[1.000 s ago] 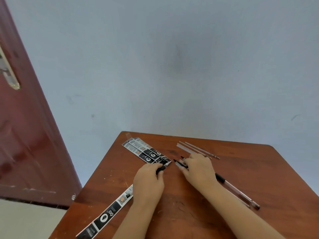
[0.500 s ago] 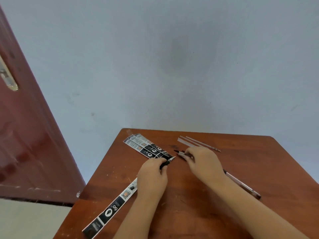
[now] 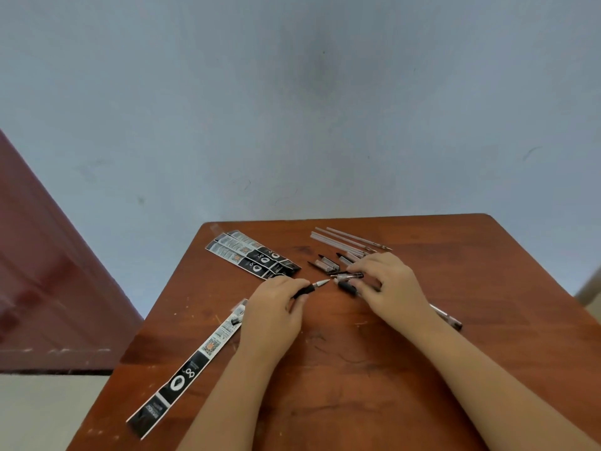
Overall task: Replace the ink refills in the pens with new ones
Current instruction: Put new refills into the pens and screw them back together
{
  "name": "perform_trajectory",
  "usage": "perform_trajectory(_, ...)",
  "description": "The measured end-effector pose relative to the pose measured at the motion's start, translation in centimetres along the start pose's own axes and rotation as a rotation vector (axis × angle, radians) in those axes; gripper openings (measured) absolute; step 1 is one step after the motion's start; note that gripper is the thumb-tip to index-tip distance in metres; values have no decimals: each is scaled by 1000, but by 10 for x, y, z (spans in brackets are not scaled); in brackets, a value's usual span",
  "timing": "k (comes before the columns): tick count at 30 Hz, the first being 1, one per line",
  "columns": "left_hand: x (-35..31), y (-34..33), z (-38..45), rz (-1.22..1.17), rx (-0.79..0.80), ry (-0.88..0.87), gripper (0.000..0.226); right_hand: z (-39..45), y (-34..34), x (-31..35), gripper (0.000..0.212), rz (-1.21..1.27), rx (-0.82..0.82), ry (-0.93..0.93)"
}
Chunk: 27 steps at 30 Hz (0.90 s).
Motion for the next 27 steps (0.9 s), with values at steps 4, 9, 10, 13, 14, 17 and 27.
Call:
perform_trajectory(4, -2, 0, 0, -7, -5, -27, 16, -4, -5, 8, 17, 4, 23, 45)
perform_trajectory(9, -6, -3, -1, -28, 39, -75, 20, -7, -13, 15, 17, 17, 68, 82)
perform_trajectory(10, -6, -1, 0, -31, 28, -82, 20, -7, -14, 14, 18, 33, 85, 74)
perform_trajectory(13, -7, 1, 2, 5, 15, -103, 20, -7, -16, 13, 20, 89, 134, 41)
perform_trajectory(14, -6, 1, 1, 12, 19, -78, 18, -7, -17, 13, 20, 100, 150, 40)
perform_trajectory(17, -3, 1, 1, 24, 20, -16, 16, -6, -17, 15, 19, 132, 179, 49)
perform_trajectory(27, -4, -7, -2, 22, 10, -159, 31, -5, -17, 14, 28, 143, 249, 34)
Point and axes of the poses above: each hand's wrist, its own z-axis towards the middle knuckle, its own y-axis out of the back of the hand, x = y × z, the point moved 9 cm from there along z, towards the middle knuckle
